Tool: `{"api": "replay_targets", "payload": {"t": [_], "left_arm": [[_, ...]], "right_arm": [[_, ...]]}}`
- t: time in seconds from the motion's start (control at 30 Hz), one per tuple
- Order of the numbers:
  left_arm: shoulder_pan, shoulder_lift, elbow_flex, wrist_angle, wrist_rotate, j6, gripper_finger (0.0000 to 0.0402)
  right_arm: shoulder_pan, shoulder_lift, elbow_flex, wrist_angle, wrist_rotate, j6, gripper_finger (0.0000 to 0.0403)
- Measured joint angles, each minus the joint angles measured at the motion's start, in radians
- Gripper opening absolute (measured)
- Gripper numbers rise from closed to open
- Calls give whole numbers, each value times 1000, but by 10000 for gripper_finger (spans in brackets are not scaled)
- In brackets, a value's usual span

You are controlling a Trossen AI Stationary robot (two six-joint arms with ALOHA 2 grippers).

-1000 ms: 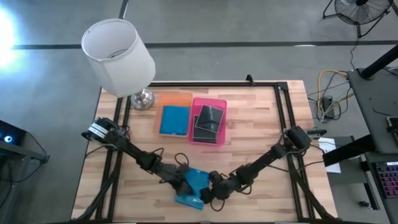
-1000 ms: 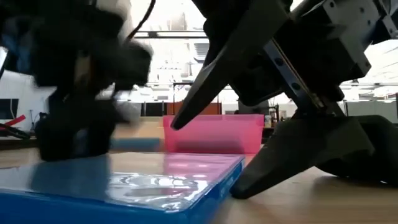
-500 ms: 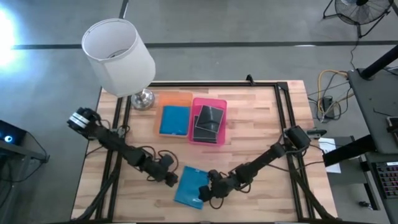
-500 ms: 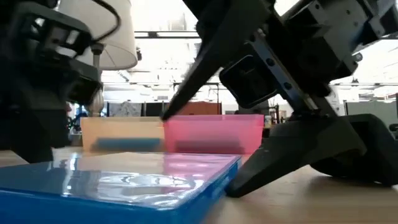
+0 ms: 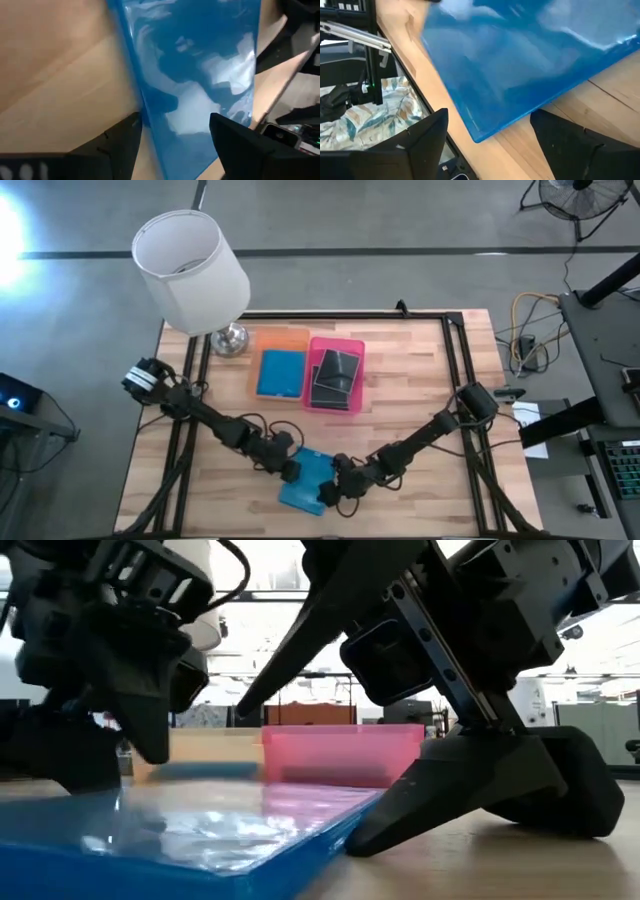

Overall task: Pick & place jewel cases by type
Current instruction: Put the blue CD case into the orange bin

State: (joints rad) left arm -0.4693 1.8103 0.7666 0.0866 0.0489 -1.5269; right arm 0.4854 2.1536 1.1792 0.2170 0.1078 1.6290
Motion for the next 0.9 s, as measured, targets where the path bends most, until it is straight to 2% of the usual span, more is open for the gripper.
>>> {"api": "replay_targets", "payload": {"t": [0.13,0.23,0.33,0.5,0.6,0.77,0.9], "left_arm": [[12,61,2,226,46,-8,222],[16,52,-5,327,41,13,222],[19,19,5,344,36,18,222],[22,-9,16,272,42,59,208],[24,-55,12,201,-34,88,161],[27,-195,11,7,-100,103,30],[30,-356,-44,-58,-178,82,4]], "right_arm": [[0,-1,-11,8,-4,-14,276],[0,-1,-14,9,-14,-30,268],[0,-1,-17,10,-24,-47,263],[-4,-2,-18,15,-32,-83,262],[15,-15,-21,8,-15,-116,260],[68,-67,-27,-76,86,-133,251],[93,-100,-38,-152,133,-110,245]]}}
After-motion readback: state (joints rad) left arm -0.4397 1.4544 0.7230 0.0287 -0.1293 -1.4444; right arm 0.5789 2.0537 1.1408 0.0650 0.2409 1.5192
